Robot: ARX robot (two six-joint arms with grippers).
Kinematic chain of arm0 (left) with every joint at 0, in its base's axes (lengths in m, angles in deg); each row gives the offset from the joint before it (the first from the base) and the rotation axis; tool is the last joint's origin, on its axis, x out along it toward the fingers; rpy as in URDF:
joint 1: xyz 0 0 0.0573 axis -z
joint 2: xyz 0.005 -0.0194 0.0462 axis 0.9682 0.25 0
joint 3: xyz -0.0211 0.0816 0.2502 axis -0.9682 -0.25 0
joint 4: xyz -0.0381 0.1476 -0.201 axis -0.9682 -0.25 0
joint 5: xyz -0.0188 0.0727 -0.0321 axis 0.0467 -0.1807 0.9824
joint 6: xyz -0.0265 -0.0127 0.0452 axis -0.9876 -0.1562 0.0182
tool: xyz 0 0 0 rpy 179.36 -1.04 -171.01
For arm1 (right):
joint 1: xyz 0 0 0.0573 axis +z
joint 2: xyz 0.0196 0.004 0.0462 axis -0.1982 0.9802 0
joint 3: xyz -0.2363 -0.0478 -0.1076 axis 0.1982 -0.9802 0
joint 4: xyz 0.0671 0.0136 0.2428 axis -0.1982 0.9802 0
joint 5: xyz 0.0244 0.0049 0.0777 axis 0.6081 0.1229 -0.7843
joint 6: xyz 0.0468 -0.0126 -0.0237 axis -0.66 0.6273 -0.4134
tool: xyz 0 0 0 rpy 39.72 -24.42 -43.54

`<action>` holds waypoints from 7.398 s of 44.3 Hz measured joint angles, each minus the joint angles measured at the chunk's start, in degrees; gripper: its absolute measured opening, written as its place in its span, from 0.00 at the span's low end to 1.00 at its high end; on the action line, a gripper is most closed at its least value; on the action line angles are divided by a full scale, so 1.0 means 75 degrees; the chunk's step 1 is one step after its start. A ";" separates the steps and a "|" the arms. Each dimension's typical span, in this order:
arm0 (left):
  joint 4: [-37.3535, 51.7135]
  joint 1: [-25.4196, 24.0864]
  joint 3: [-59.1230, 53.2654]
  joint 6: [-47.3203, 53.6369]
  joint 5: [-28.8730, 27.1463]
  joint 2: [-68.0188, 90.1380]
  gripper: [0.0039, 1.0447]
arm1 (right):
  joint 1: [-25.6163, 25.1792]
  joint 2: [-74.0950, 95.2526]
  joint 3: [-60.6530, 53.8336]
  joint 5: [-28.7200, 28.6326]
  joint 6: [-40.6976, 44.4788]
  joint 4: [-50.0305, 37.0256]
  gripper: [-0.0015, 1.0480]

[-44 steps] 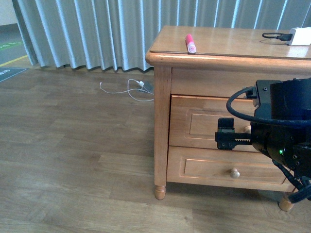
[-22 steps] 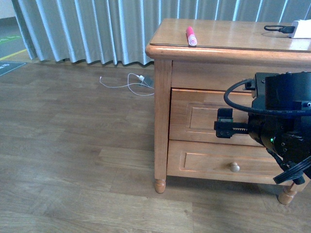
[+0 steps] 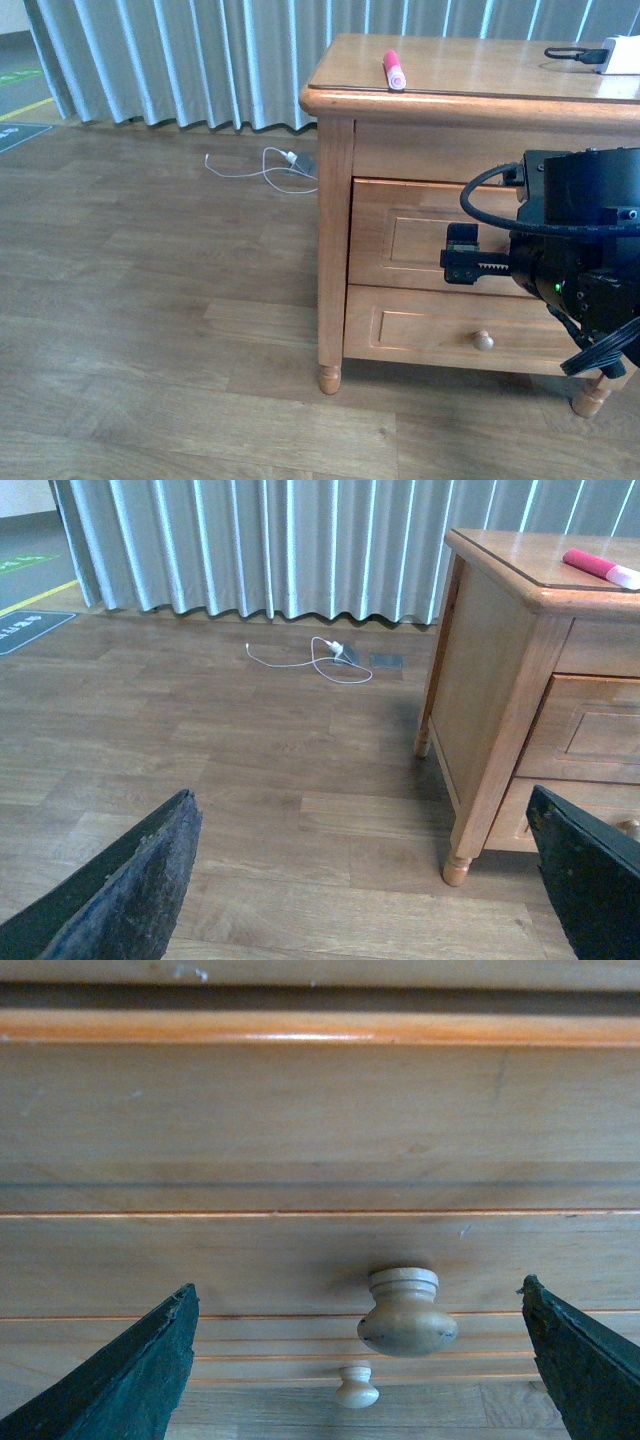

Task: Place pink marker in drawer with both arms

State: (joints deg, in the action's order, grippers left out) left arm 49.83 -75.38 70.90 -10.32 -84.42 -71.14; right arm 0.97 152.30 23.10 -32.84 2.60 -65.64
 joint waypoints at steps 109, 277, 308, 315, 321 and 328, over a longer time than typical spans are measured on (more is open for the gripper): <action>0.0000 0.0000 0.0000 0.0000 0.0000 0.0000 0.94 | 0.0085 -0.5531 -0.5531 -0.1944 -0.0495 0.2069 0.70; 0.1198 0.3931 1.3630 -0.0772 -0.0898 1.6935 0.94 | -0.1667 -1.4807 -0.7650 -0.2037 0.0845 0.3794 0.92; -0.0239 0.3958 1.4953 -0.0169 -0.1719 1.7523 0.35 | -0.1667 -1.4807 -0.7650 -0.2037 0.0845 0.3794 0.92; -0.0347 0.3923 1.4997 -0.0079 -0.1719 1.7523 0.14 | -0.1667 -1.4807 -0.7650 -0.2037 0.0845 0.3794 0.92; -0.0353 0.3888 1.4997 -0.0009 -0.1714 1.7523 0.14 | -0.1667 -1.4807 -0.7650 -0.2037 0.0845 0.3794 0.92; -0.0315 0.3853 1.4976 0.0006 -0.1614 1.7521 0.14 | -0.1667 -1.4807 -0.7650 -0.2037 0.0845 0.3794 0.92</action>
State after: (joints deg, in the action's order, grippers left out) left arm 47.47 -46.48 183.22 -10.27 -96.53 60.27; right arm -11.53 41.24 -34.27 -48.11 8.94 -37.18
